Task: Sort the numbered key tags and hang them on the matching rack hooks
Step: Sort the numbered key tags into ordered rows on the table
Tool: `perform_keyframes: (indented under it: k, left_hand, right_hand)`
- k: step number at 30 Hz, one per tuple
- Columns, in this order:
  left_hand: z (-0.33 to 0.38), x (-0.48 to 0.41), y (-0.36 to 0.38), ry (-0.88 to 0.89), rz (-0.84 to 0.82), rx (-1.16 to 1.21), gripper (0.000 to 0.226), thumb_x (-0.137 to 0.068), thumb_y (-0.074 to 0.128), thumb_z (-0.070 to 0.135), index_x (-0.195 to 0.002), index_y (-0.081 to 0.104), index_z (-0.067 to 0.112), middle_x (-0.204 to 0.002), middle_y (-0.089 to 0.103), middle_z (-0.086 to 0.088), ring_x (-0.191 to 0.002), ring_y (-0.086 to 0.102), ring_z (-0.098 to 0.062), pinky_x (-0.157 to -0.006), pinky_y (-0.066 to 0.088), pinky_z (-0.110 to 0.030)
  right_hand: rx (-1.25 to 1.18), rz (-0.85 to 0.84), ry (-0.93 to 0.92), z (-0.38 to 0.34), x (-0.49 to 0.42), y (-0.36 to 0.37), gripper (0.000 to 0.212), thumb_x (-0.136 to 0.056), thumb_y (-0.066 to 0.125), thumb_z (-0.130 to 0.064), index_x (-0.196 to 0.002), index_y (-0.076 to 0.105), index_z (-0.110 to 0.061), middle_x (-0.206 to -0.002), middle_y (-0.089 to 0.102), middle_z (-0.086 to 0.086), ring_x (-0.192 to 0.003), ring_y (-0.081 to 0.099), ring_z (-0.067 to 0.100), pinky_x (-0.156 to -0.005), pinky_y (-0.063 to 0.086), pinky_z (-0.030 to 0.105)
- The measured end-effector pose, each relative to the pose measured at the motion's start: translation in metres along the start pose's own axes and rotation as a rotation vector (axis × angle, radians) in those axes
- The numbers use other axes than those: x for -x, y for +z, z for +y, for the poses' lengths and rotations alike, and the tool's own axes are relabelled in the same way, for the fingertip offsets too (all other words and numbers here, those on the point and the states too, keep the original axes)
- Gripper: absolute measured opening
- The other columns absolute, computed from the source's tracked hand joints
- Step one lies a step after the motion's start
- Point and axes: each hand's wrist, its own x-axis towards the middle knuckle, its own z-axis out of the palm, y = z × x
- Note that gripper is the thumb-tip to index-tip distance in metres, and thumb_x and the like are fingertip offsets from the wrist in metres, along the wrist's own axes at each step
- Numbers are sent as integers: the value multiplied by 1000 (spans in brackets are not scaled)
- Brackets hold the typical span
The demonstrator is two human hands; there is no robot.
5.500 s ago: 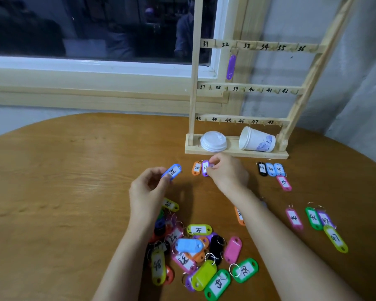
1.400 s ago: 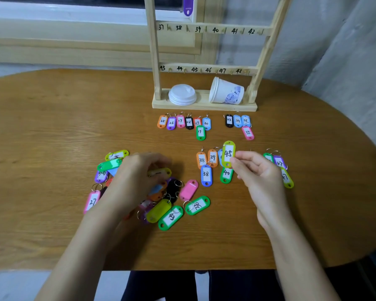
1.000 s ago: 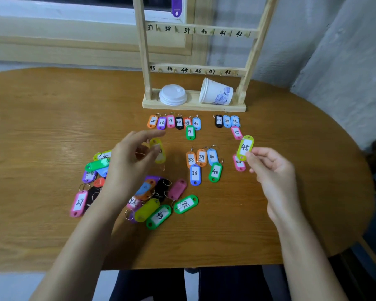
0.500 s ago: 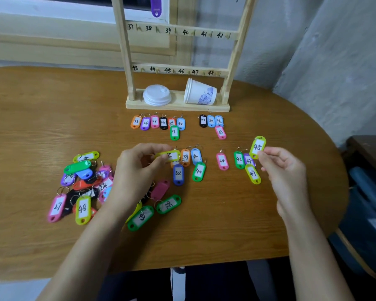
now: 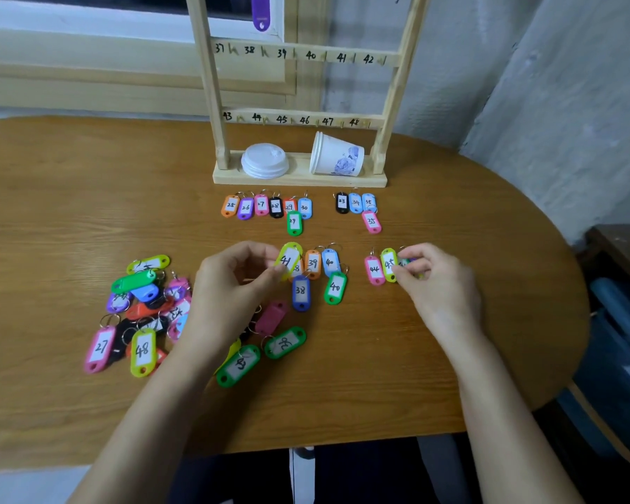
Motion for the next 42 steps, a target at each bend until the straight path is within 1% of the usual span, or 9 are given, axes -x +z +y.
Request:
perform_keyframes:
  k: [3,8,13,20,28,33,35,39,42]
  left_hand:
    - [2,2,1,-29,2,40,11,-82,70,11,-88,70,20,-81,71,-1,-76,65,-16,-69,57,-38]
    - [7,7,4,-96,-36,164,15,-81,69,5,-91,70,17,-80,70,1,-71,64,-7,-62,53,-19]
    - [11,14,4,-80,-73,166,20,-79,69,0,-98,67,7,-85,70,-14,-74,66,-19,-67,56,-24]
    - [11,23,-8,-59,-121,93,19,-79,69,0,-93,70,13,-81,72,-5,-77,69,-17,-67,56,-23]
    - [6,21,-29,57,21,-227,18,-79,73,8,-90,70,21,-81,72,7,-72,67,-3,-65,50,-11]
    - [2,23,-20,134,-29,-401,22,-76,76,9,-85,67,27,-76,68,13,-71,63,1,-65,45,-7]
    - [2,25,-13,165,-80,-494,24,-75,77,12,-84,66,32,-76,66,13,-73,62,-2,-66,46,-10]
    - [2,26,-4,200,-161,-658,19,-75,75,17,-91,67,25,-87,65,8,-82,60,-11,-73,52,-37]
    - [4,25,-1,194,-155,-690,21,-75,74,14,-93,67,23,-90,64,6,-85,59,-14,-74,51,-39]
  right_hand:
    - [-4,47,-54,-3,4,-2,19,-85,69,-32,-103,67,-27,-88,68,-11,-71,56,7,-51,35,21]
    - [-478,-119,-125,-35,29,1,11,-84,70,-17,-94,71,-19,-82,69,-10,-72,60,-2,-65,45,12]
    - [-619,-249,-173,-61,52,19,9,-83,70,-13,-90,71,-18,-82,71,-10,-79,64,-2,-72,50,16]
    - [-646,-323,-155,-66,57,27,15,-82,71,-14,-82,67,-28,-79,69,-10,-77,64,-3,-69,48,12]
    - [-751,-210,9,-43,49,9,7,-84,69,-11,-85,68,-19,-82,70,-1,-76,63,3,-72,51,19]
    - [-751,-179,72,-28,47,5,8,-85,69,-14,-87,69,-21,-85,72,-1,-81,65,6,-71,49,19]
    - [-743,-171,80,-24,48,5,8,-84,69,-15,-86,69,-23,-85,72,-2,-81,65,7,-70,48,20]
    - [-736,-166,91,-20,48,4,8,-85,69,-15,-89,69,-22,-85,72,-3,-83,66,8,-70,48,19]
    - [-736,-166,97,-18,47,2,7,-85,69,-15,-90,69,-20,-85,72,-3,-82,65,5,-69,48,18]
